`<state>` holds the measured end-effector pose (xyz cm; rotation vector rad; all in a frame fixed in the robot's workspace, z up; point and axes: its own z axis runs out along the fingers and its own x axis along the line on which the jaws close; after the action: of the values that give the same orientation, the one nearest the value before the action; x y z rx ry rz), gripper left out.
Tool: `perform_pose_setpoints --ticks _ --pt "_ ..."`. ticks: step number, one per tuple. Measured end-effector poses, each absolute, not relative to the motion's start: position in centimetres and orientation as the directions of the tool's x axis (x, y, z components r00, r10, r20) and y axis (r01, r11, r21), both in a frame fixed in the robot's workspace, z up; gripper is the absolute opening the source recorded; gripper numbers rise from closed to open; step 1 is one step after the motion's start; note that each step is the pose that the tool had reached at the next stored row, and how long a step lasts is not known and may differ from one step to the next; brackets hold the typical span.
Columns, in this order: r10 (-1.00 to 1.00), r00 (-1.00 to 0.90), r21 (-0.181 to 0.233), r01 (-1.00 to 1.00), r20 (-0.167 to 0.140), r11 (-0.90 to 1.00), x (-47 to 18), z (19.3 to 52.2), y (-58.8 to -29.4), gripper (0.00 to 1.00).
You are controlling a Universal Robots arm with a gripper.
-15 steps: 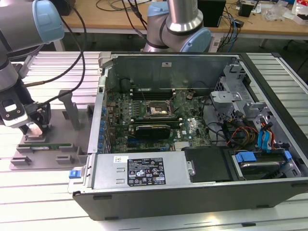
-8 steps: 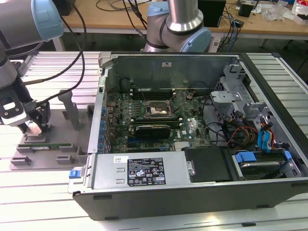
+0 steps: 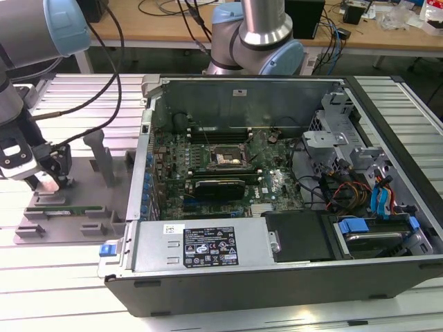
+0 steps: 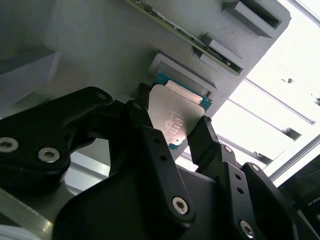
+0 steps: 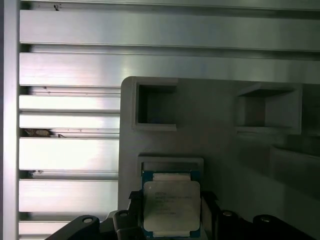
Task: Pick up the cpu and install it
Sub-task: 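Pick up the cpu and move it towards the insertion slot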
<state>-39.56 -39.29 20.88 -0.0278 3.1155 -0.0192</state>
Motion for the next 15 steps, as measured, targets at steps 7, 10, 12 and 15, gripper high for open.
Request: perform_pose_setpoints --ticks 7,10,12,15 --pt "-0.018 -1.000 -0.013 -0.018 -0.026 1.000 -39.56 21.16 -39.29 0.55" --pt "-0.018 -1.000 -0.013 -0.018 -0.026 1.000 -39.56 21.37 -39.29 0.55" --pt "-0.018 -1.000 -0.013 -0.018 -0.026 1.000 -39.57 21.45 -39.29 0.55" --pt "-0.018 -1.000 -0.013 -0.018 -0.026 1.000 -39.56 21.64 -39.29 0.55"
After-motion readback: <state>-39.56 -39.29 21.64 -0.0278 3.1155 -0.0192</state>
